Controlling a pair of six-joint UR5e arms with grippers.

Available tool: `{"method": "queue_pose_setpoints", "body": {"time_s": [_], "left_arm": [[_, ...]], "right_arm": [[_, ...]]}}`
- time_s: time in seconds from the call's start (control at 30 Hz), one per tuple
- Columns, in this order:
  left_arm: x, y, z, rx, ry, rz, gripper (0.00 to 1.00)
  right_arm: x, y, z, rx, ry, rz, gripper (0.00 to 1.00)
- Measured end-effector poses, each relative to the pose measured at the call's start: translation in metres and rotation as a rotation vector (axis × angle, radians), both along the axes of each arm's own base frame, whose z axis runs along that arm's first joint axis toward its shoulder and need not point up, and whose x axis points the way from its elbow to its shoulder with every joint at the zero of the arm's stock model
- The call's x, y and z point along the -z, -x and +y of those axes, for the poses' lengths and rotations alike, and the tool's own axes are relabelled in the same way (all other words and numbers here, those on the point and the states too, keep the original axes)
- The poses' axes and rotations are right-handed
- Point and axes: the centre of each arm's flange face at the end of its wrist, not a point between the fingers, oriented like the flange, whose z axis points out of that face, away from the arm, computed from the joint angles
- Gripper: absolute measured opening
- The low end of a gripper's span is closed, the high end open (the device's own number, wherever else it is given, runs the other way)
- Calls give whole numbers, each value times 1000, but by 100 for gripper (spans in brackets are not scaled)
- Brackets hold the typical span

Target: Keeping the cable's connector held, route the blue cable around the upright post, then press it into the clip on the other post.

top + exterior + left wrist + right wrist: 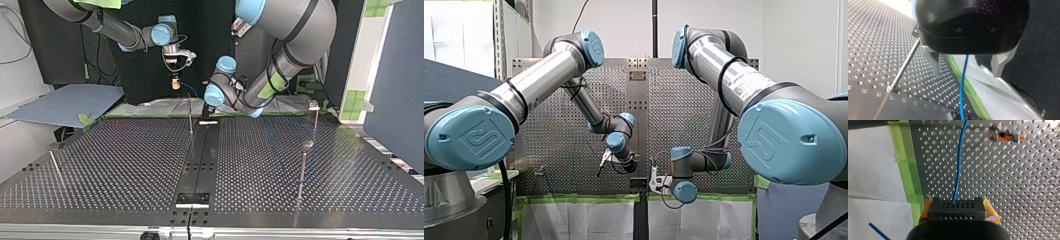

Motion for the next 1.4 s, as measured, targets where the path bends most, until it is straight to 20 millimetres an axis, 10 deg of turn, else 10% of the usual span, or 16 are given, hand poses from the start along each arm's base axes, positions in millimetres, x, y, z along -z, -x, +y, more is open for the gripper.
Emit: {"method": "queue_pose_setpoints", "body": {"time_s": [0.93,1.4], "left_arm": [[-4,17,-34,-55,56,-89,100],[-5,17,-33,-100,44,-109,10]], "right_arm": [[-1,-3,0,-29,0,-8,0],[-1,-3,0,-30,0,-6,0]]}}
